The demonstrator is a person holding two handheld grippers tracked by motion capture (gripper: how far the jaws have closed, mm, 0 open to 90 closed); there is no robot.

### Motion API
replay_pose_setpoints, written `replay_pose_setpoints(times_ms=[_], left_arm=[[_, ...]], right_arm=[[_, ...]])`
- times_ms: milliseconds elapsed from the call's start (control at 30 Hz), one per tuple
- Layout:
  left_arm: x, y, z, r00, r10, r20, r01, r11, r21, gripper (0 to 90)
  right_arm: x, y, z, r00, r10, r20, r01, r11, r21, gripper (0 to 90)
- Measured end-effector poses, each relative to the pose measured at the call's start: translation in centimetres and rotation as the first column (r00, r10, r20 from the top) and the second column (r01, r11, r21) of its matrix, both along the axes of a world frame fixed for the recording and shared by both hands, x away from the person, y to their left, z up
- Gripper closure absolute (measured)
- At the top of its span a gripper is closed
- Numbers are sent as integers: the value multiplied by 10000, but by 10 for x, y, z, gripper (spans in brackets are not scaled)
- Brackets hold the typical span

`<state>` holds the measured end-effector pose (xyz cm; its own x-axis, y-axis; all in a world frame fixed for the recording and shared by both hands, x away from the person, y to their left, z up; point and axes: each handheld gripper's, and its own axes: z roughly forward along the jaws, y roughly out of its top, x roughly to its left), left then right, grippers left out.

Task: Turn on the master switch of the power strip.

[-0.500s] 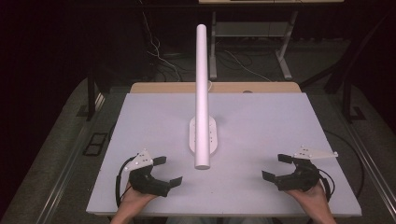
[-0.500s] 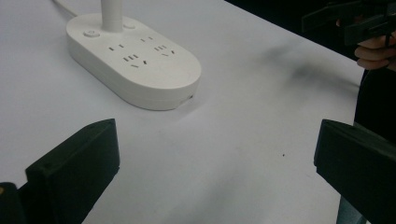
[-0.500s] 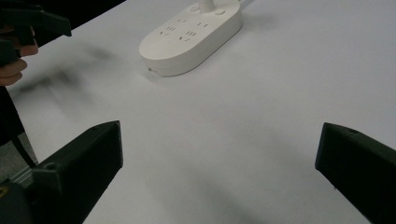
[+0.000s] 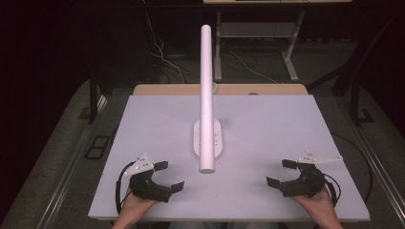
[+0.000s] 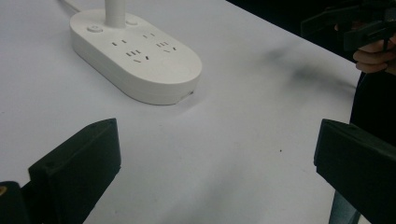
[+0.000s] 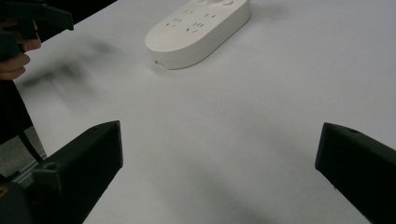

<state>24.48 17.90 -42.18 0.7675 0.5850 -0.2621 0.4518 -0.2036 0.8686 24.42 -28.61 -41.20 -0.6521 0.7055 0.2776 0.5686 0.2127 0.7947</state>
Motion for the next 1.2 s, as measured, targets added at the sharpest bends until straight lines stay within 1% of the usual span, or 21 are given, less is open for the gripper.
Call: replay_pose_setpoints(times_ms=[67,167,267,433,467,567,633,700,767,867,933,1067,1200], left_arm=[[1,0,0,9999,-86,-86,86,10000,-14,0],[0,-2,0,9999,-127,-111,128,9999,54,0],[1,-2,1,9998,-195,-102,196,9997,141,0],[1,-2,1,9996,-273,-114,274,9996,77,0],[2,-2,2,9995,-300,-109,301,9994,142,0],[2,-2,3,9992,-362,-175,366,9991,230,0],[2,-3,4,9992,-349,-214,353,9992,182,0],[3,-3,6,9989,-382,-256,388,9990,227,0],[3,-3,8,9984,-487,-281,496,9983,316,0],[5,-3,12,9982,-532,-273,543,9977,403,0],[6,-2,13,9978,-578,-313,591,9973,436,0],[9,0,19,9974,-622,-365,637,9971,408,0],[11,0,22,9975,-624,-343,637,9972,399,0]], right_arm=[[0,-1,0,10000,-22,27,22,10000,-10,2],[-1,-1,0,9999,-64,-119,64,10000,15,2],[-2,-2,-1,9999,-12,-123,11,10000,-40,2],[-2,-1,-1,9999,79,-142,-80,9999,-87,2],[-2,-1,-1,9999,89,-136,-90,9999,-94,2],[-2,-1,-1,9999,106,-114,-107,9999,-99,2],[-3,-2,0,9998,89,-156,-91,9999,-84,2],[-3,-3,0,9997,88,-207,-89,9999,-67,2],[-3,-3,0,9999,69,-137,-70,10000,-67,2],[-4,-4,1,9998,38,-195,-38,10000,-25,2],[-4,-5,1,9999,28,-146,-29,10000,-34,2],[-4,-6,1,9999,21,-123,-22,10000,-47,2],[-4,-6,1,9999,3,-143,-3,10000,-23,2]])
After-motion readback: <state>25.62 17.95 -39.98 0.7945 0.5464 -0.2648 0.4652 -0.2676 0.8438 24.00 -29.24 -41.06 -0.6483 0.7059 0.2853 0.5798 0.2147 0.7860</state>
